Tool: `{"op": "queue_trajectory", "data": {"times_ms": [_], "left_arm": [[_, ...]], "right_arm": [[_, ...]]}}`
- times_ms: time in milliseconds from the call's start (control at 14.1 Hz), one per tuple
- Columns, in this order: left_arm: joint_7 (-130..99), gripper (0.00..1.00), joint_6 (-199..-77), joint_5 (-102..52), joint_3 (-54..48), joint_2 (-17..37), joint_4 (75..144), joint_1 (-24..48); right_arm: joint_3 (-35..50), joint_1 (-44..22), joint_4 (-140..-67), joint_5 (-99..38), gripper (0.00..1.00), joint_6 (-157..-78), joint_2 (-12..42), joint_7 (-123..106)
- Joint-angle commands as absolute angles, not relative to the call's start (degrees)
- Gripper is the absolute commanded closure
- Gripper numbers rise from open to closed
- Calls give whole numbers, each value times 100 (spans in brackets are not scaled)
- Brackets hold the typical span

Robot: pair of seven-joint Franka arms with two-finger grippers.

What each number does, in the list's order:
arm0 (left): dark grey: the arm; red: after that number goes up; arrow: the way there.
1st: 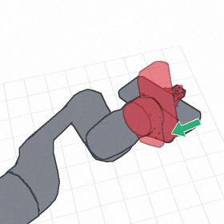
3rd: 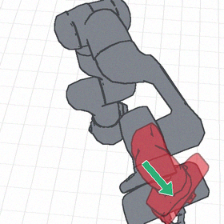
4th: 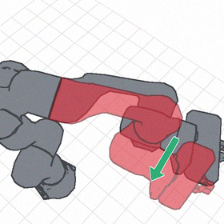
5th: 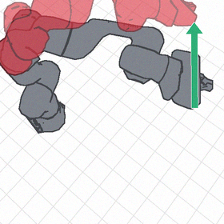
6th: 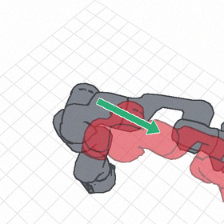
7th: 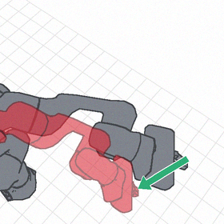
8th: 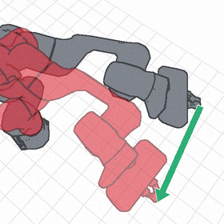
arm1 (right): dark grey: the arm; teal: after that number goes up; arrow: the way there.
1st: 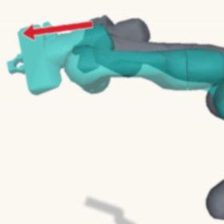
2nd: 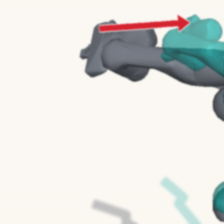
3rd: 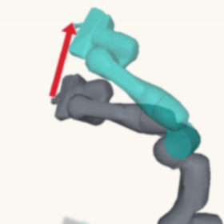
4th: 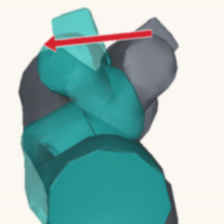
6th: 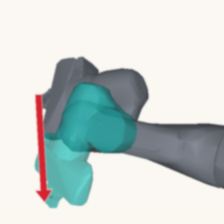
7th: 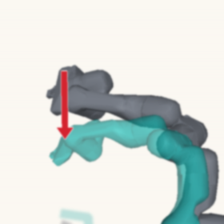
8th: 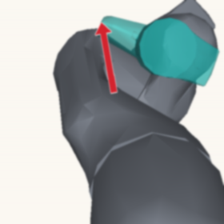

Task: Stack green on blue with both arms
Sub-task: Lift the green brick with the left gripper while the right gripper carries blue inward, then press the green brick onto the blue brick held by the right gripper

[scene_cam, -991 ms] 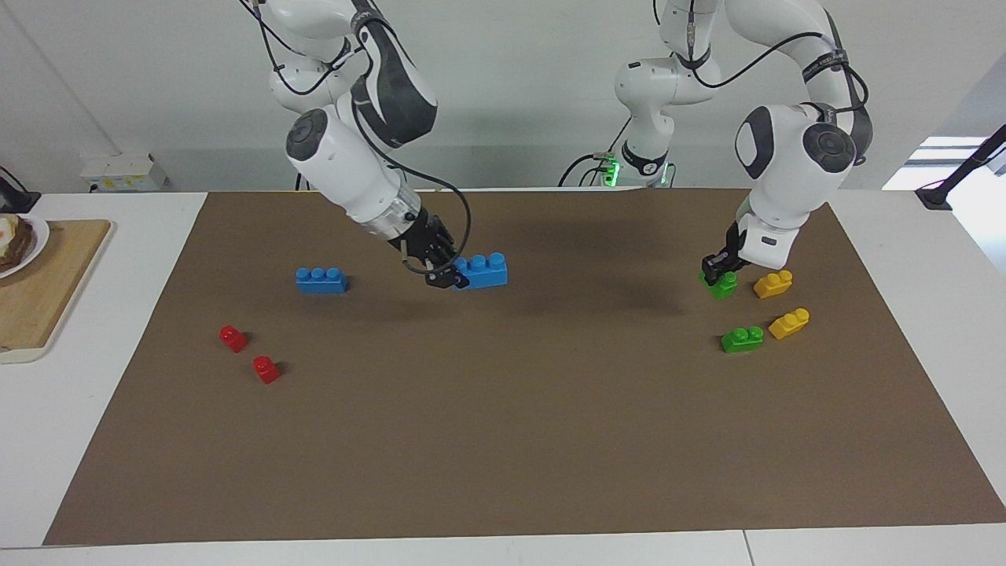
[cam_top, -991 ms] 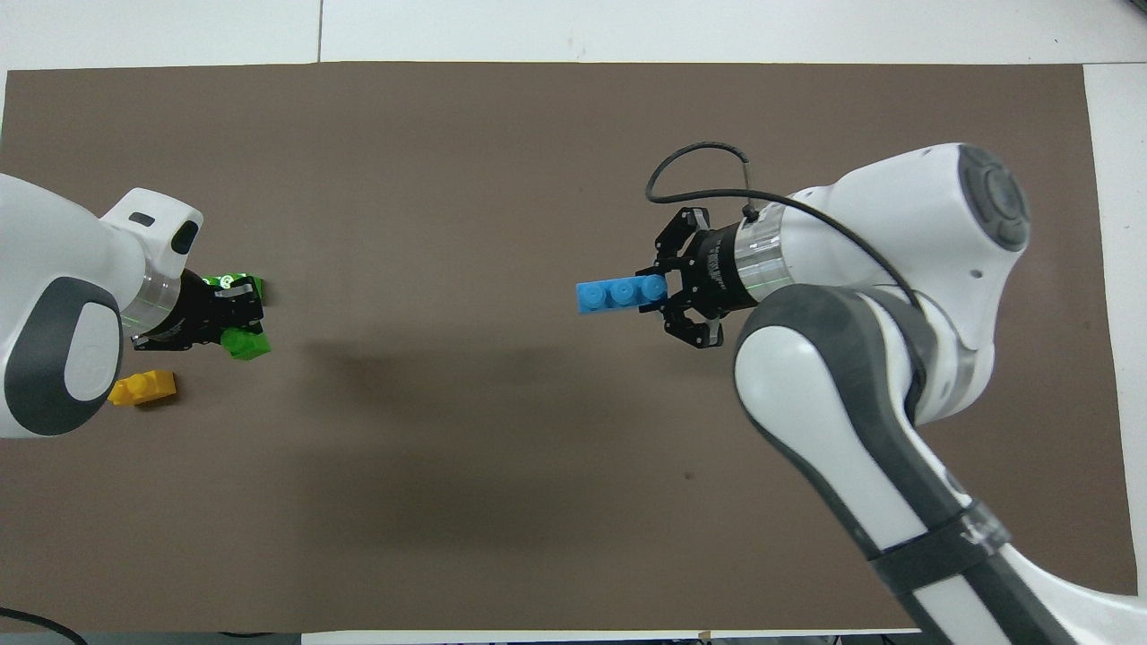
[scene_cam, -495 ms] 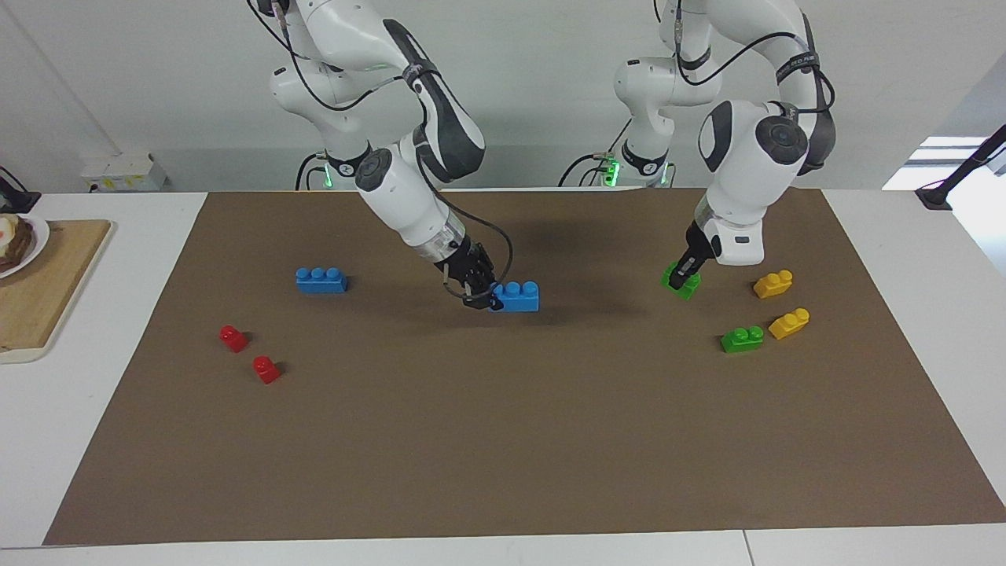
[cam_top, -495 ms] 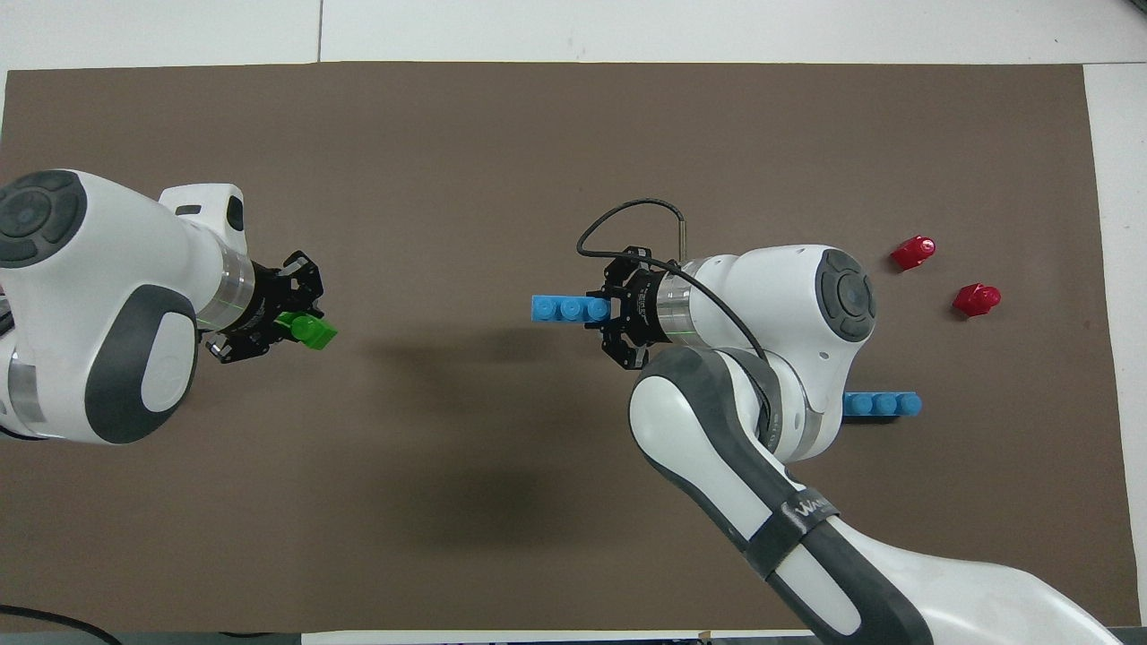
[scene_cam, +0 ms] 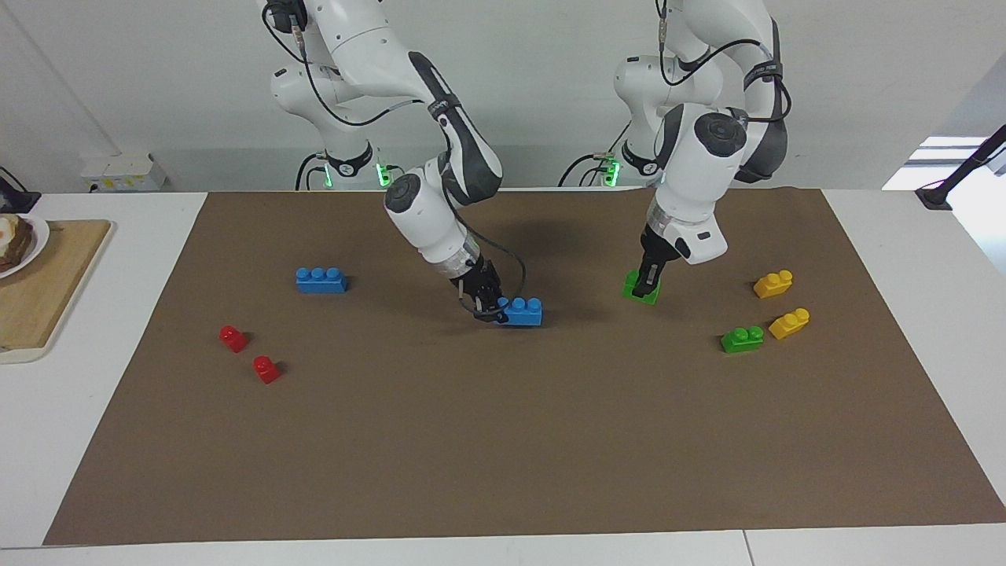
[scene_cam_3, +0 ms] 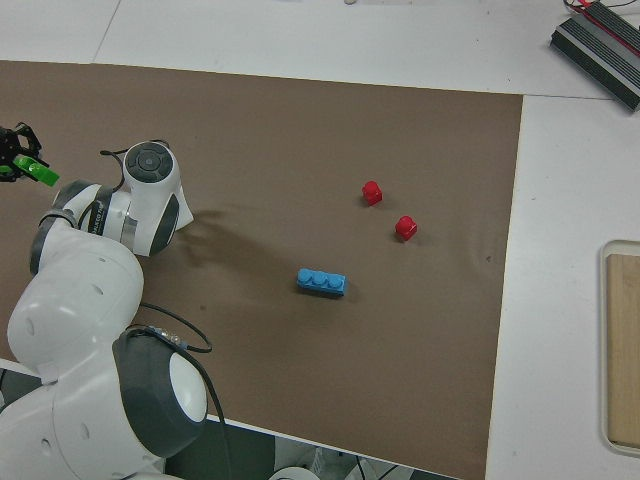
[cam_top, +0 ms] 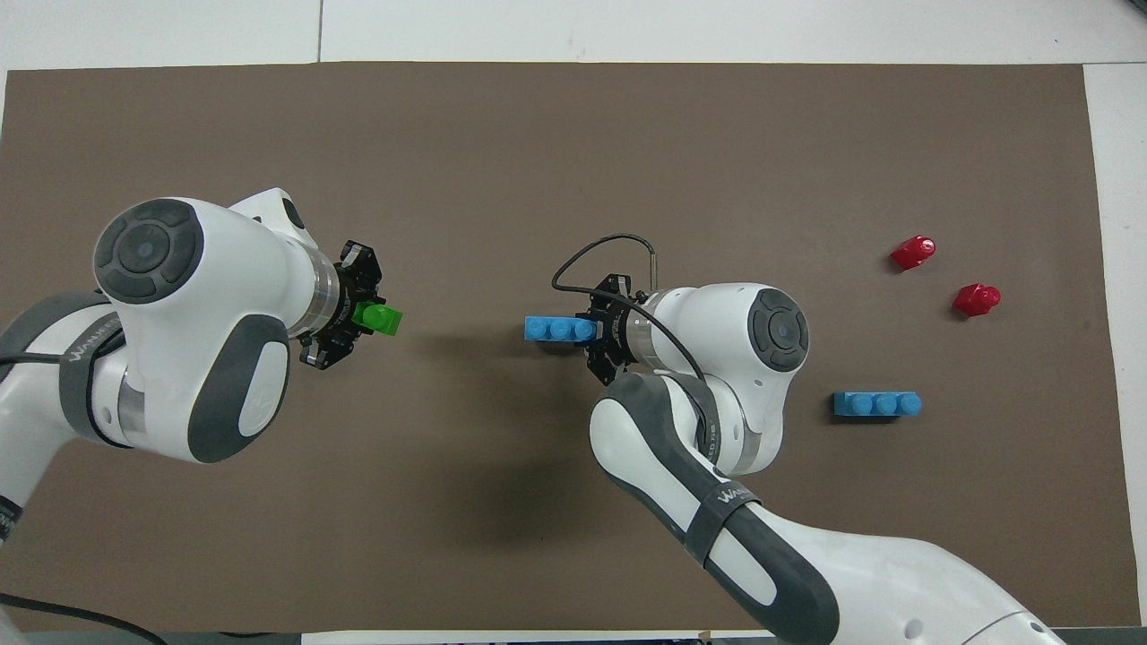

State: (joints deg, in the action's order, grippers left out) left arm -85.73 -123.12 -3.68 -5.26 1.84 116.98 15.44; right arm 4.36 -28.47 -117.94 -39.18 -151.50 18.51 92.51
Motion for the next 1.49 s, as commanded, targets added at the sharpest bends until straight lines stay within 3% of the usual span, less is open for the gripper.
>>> {"op": "queue_trajectory", "data": {"times_ms": [0,425,637,1061,1415], "left_arm": [[-9568,74,-12813,-422,-448,167,11848,1784],[-10984,72,-12894,-361,-431,246,11786,2415],[-11302,72,-12814,-299,-431,570,11672,2802],[-12031,72,-12902,-378,-448,1002,11084,2944],[-12707,72,-13376,-492,-457,1213,11109,2997]], "right_arm": [[404,-3023,-11839,-4034,100,-15302,1907,9150],[404,-3103,-11944,-4034,100,-15337,1986,8710],[413,-3103,-12023,-4034,100,-15459,1986,8666],[413,-3103,-12067,-4043,100,-15495,2004,8543],[413,-3076,-12103,-4043,100,-15495,2004,8481]]}}
